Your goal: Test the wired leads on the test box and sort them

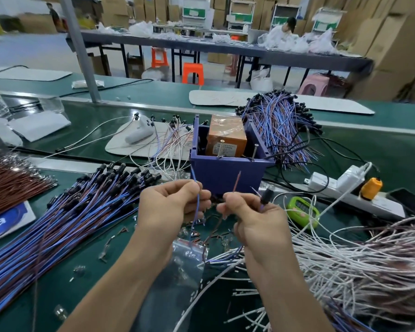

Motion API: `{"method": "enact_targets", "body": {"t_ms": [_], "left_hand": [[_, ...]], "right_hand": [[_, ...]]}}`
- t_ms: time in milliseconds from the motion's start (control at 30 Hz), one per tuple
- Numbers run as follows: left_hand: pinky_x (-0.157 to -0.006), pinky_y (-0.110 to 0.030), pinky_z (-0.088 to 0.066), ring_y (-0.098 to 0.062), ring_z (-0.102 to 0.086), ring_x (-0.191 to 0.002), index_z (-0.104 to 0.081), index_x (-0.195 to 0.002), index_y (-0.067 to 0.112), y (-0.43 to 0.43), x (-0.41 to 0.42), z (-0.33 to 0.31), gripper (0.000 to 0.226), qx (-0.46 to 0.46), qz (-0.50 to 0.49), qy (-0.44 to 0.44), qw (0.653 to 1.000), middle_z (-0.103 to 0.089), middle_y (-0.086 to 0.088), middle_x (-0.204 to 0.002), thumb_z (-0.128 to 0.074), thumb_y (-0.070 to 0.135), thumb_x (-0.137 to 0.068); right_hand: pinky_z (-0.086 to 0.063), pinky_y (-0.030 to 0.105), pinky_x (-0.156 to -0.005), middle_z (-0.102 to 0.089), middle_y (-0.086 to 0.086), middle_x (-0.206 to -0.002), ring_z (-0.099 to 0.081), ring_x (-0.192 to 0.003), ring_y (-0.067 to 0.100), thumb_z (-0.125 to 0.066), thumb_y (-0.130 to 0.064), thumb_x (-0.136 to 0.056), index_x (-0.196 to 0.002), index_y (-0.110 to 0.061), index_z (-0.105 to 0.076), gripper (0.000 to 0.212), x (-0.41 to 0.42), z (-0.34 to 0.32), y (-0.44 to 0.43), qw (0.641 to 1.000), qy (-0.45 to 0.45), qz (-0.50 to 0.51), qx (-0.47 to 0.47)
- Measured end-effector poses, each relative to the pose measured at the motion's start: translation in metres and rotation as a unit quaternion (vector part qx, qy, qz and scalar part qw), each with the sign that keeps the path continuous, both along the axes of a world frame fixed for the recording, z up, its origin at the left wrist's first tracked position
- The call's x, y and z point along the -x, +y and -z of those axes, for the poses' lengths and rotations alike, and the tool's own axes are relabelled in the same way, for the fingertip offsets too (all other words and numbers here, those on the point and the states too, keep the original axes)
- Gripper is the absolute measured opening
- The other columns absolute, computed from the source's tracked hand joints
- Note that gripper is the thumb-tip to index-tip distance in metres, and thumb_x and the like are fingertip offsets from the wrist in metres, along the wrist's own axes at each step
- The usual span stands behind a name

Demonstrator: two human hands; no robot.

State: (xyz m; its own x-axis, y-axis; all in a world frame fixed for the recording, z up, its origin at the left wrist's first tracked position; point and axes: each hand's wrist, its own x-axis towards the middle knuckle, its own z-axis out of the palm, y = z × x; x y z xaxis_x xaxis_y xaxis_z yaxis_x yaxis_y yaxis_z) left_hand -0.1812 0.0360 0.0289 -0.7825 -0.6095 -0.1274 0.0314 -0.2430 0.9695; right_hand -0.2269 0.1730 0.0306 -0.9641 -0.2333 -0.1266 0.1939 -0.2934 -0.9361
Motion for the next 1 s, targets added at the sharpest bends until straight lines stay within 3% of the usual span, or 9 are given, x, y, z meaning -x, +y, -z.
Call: {"method": "enact_targets", "body": {"t_ms": [67,233,433,667,1000], "left_hand": [[-0.049,-0.029,-0.058,-0.027,-0.074,-0.056,-0.073,-0.086,0.008,-0.002,0.008,-0.010,0.012,0.034,-0.025,-0.010,0.999,-0.077,-0.015,-0.072,-0.066,0.012,-0.096],[-0.044,-0.029,-0.050,-0.018,-0.061,-0.037,-0.073,-0.057,0.017,0.004,0.034,-0.024,0.029,0.163,-0.100,-0.051,0.980,-0.068,-0.006,-0.052,-0.069,0.017,-0.086],[-0.034,-0.015,-0.039,-0.010,-0.061,-0.036,-0.072,-0.061,0.013,0.019,0.049,-0.017,0.030,0.209,-0.124,-0.051,0.969,-0.066,0.001,-0.047,-0.069,0.016,-0.090],[-0.036,-0.015,-0.040,-0.011,-0.064,-0.038,-0.071,-0.060,0.013,0.026,0.061,-0.012,0.029,0.216,-0.109,-0.052,0.969,-0.067,0.001,-0.049,-0.068,0.013,-0.089],[-0.038,-0.014,-0.041,-0.014,-0.066,-0.040,-0.072,-0.060,0.016,0.022,0.066,-0.008,0.030,0.230,-0.092,-0.045,0.968,-0.069,0.002,-0.052,-0.069,0.014,-0.090]], "right_hand": [[-0.031,0.020,-0.043,-0.071,0.011,-0.064,-0.034,-0.044,0.012,-0.073,-0.008,-0.091,-0.073,-0.011,-0.070,0.018,0.013,-0.003,0.001,0.998,-0.039,0.048,0.006],[-0.027,0.019,-0.038,-0.061,0.002,-0.052,-0.037,-0.043,0.010,-0.069,-0.013,-0.096,-0.085,-0.003,-0.070,0.015,0.040,-0.013,0.000,0.990,-0.070,0.123,0.028],[-0.032,0.019,-0.040,-0.060,0.002,-0.052,-0.043,-0.043,0.010,-0.072,-0.013,-0.094,-0.076,-0.009,-0.067,0.018,0.055,-0.006,-0.001,0.988,-0.070,0.135,0.029],[-0.038,0.021,-0.046,-0.059,0.002,-0.054,-0.049,-0.048,0.011,-0.074,-0.011,-0.092,-0.066,-0.014,-0.061,0.029,0.060,0.008,0.001,0.988,-0.058,0.132,0.045],[-0.036,0.023,-0.049,-0.058,0.004,-0.057,-0.047,-0.051,0.013,-0.074,-0.011,-0.091,-0.072,-0.013,-0.062,0.022,0.062,0.013,0.002,0.989,-0.063,0.125,0.048]]}}
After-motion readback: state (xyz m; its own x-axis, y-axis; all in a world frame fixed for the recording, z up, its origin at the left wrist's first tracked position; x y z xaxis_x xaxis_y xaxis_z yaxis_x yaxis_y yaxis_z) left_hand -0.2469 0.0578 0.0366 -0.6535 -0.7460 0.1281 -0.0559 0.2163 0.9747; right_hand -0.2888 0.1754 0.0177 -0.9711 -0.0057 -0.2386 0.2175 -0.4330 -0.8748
